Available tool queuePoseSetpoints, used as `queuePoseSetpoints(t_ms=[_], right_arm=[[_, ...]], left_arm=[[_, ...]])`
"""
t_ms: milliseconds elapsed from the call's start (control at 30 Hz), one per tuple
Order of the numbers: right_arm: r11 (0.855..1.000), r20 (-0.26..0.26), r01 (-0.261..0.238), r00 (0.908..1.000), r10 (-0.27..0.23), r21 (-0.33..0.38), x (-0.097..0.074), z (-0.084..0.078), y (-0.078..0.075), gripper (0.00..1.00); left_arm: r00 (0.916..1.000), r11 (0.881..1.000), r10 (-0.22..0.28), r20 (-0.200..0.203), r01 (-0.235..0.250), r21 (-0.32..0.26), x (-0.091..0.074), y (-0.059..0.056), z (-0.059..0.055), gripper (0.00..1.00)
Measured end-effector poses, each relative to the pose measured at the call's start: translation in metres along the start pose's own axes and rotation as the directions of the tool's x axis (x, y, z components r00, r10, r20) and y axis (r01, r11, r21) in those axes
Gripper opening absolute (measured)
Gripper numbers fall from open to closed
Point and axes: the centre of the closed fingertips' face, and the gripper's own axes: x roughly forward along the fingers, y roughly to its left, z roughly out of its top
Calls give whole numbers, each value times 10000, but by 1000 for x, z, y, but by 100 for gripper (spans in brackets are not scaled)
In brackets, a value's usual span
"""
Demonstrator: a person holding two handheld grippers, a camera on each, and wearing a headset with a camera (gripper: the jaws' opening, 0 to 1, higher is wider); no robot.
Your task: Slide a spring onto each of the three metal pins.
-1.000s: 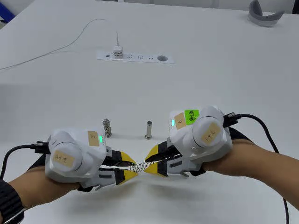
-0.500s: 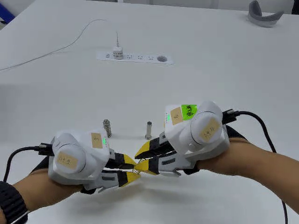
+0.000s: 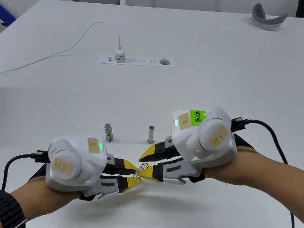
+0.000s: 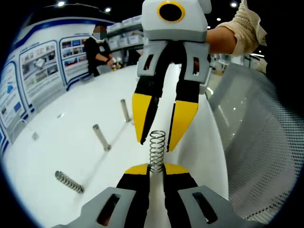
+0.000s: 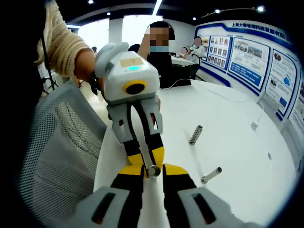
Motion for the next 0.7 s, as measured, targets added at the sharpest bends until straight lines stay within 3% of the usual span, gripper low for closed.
queuePoseSetpoints(t_ms=[367, 700], right_arm=[[9993, 214, 183, 9996, -190, 323, -2, -1, -2, 14], [9989, 457, 184, 9987, -204, 438, -1, 5, -3, 12]], left_arm=[[9988, 9987, 40, 497, -15, -509, -1, 0, 7, 9], [9984, 9984, 129, 542, -98, -560, -2, 2, 7, 9]])
